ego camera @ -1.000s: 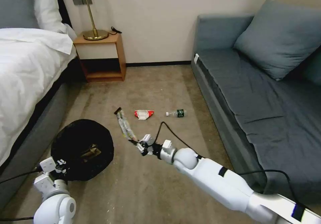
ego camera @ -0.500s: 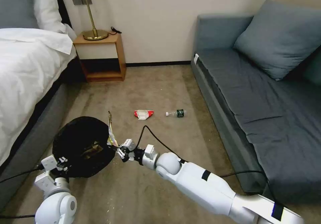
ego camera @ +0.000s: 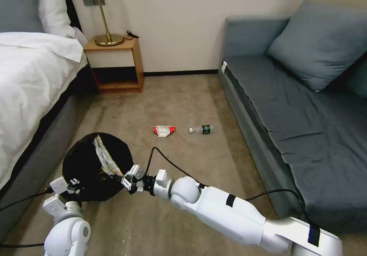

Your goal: Pick up the trash bin, then pick up the garbage on the floor and place it into the trash bin.

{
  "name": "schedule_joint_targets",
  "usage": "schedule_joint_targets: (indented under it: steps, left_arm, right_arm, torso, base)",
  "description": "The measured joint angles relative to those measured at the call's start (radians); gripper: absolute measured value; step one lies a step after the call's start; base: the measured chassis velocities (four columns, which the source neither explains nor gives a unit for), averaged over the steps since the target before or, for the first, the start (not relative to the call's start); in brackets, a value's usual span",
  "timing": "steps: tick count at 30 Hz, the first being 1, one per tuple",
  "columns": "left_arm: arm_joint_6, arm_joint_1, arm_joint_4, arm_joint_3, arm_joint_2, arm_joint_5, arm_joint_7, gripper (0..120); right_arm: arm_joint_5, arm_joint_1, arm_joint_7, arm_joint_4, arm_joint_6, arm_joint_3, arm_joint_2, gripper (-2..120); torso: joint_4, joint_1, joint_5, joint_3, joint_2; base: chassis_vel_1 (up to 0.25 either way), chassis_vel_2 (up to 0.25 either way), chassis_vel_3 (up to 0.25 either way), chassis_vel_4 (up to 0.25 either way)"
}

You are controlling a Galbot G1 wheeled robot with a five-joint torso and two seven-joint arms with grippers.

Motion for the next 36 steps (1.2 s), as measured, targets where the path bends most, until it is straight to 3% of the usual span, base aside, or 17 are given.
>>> schedule_joint_targets:
  steps: [3, 9, 16, 19, 26, 36]
  left_arm:
    - [-0.009, 0.005, -0.003, -0.001, 0.0, 0.022, 0.006, 1]
    - [-0.017, 0.01, -0.005, 0.003, -0.009, 0.058, 0.016, 1]
    - [-0.04, 0.022, 0.004, 0.005, -0.03, 0.126, 0.029, 1]
    - [-0.048, 0.024, 0.007, 0.006, -0.037, 0.144, 0.031, 1]
    - [-0.056, 0.023, 0.0, 0.013, -0.071, 0.175, 0.035, 1]
    - [-0.063, 0.036, -0.015, 0.019, -0.102, 0.195, 0.035, 1]
  right_arm:
    - [0.038, 0.031, -0.009, 0.028, -0.071, -0.023, -0.039, 0]
    - [0.1, 0.118, -0.014, 0.053, -0.113, -0.099, -0.091, 0]
    - [0.215, 0.319, -0.005, 0.113, -0.178, -0.272, -0.13, 0]
    - [0.242, 0.371, 0.0, 0.109, -0.188, -0.316, -0.114, 0]
    - [0.302, 0.468, 0.011, 0.045, -0.196, -0.405, 0.003, 0]
    - [0.275, 0.446, 0.041, -0.072, -0.17, -0.38, 0.115, 4]
  torso:
    - [-0.0001, 0.0, 0.0, 0.0, 0.0]
    - [-0.0001, 0.0, 0.0001, 0.0, 0.0]
    - [0.0, 0.0, 0.0, 0.0, 0.0]
    - [-0.0001, 0.0, -0.0001, 0.0, 0.0]
    - [0.0002, 0.0, -0.0002, 0.0, 0.0]
    - [0.0001, 0.0, -0.0002, 0.0, 0.0]
  base:
    - [0.0, 0.0, 0.0, 0.0]
    - [0.0, 0.0, 0.0, 0.0]
    - [0.0, 0.0, 0.0, 0.0]
    - [0.0, 0.0, 0.0, 0.0]
    - [0.0, 0.0, 0.0, 0.0]
    - [0.0, 0.0, 0.0, 0.0]
